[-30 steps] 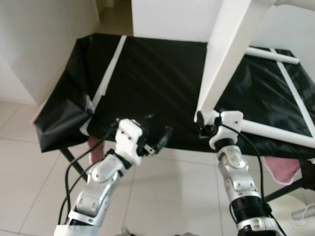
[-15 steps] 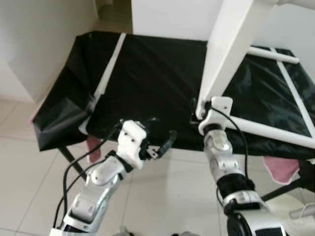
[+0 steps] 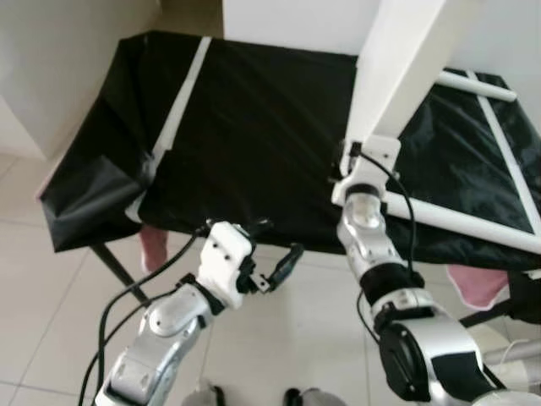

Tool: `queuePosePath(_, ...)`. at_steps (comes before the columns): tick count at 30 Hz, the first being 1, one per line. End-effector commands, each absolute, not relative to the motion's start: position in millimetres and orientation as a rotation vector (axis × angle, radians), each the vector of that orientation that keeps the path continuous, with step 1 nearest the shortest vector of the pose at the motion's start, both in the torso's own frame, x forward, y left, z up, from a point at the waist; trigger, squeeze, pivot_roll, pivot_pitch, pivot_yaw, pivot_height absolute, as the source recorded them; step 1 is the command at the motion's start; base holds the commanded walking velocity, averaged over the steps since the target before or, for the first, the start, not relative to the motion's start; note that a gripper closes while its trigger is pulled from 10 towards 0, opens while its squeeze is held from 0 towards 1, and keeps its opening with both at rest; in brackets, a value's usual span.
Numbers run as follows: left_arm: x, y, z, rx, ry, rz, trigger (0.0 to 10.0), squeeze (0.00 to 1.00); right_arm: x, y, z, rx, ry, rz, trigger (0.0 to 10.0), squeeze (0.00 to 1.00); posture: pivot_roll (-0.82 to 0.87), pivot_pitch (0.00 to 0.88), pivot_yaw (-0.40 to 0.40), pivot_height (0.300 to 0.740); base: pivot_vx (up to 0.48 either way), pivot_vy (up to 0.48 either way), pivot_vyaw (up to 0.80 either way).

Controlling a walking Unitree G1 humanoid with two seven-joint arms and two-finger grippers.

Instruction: Building children table

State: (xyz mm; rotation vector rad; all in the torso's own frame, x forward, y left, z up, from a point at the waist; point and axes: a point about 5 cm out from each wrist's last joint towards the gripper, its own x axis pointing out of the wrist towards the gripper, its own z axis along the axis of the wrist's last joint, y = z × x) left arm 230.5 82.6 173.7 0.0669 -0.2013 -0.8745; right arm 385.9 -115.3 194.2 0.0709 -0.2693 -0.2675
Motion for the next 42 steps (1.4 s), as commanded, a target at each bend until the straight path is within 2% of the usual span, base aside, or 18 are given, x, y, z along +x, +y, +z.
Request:
queuePosePath(1, 227, 82, 173, 0.068, -0.190, -0.882, 10.0, 0.00, 388, -115, 195, 0.085, -0.259, -0.285, 10.0, 0.00, 0.15, 0.189, -0.081, 0.740, 0.000, 0.000, 0.00)
queuePosePath(13, 224, 81, 174, 0.066, -0.179, -0.867, 10.0, 0.00, 397, -116, 209, 0.086, -0.269, -0.333, 10.0, 0.00, 0.16, 0.185, -0.094, 0.740, 0.000, 0.000, 0.00)
queuePosePath(14, 223, 80, 174, 0.070, -0.174, -0.874, 10.0, 0.00, 398, -116, 211, 0.084, -0.263, -0.329, 3.8, 0.00, 0.16, 0.186, -0.095, 0.740, 0.000, 0.000, 0.00)
queuePosePath(17, 223, 80, 174, 0.072, -0.171, -0.877, 10.0, 0.00, 399, -115, 211, 0.083, -0.263, -0.324, 3.8, 0.00, 0.16, 0.186, -0.095, 0.740, 0.000, 0.000, 0.00)
queuePosePath(18, 222, 80, 173, 0.075, -0.167, -0.883, 10.0, 0.00, 399, -113, 211, 0.082, -0.263, -0.304, 0.1, 0.00, 0.16, 0.185, -0.095, 0.740, 0.000, 0.000, 0.00)
queuePosePath(23, 220, 79, 172, 0.082, -0.152, -0.904, 10.0, 0.00, 398, -102, 212, 0.074, -0.280, -0.220, 0.0, 0.00, 0.16, 0.183, -0.097, 0.740, 0.000, 0.000, 0.00)
queuePosePath(32, 223, 77, 173, 0.107, -0.150, -0.919, 10.0, 0.00, 389, -59, 203, 0.122, -0.292, 0.047, 0.0, 0.00, 0.17, 0.166, -0.101, 0.740, 0.000, 0.000, 0.00)
queuePosePath(42, 225, 77, 173, 0.121, -0.146, -0.923, 10.0, 0.00, 381, -38, 197, 0.160, -0.294, 0.206, 0.0, 0.00, 0.17, 0.159, -0.098, 0.740, 0.000, 0.000, 0.00)
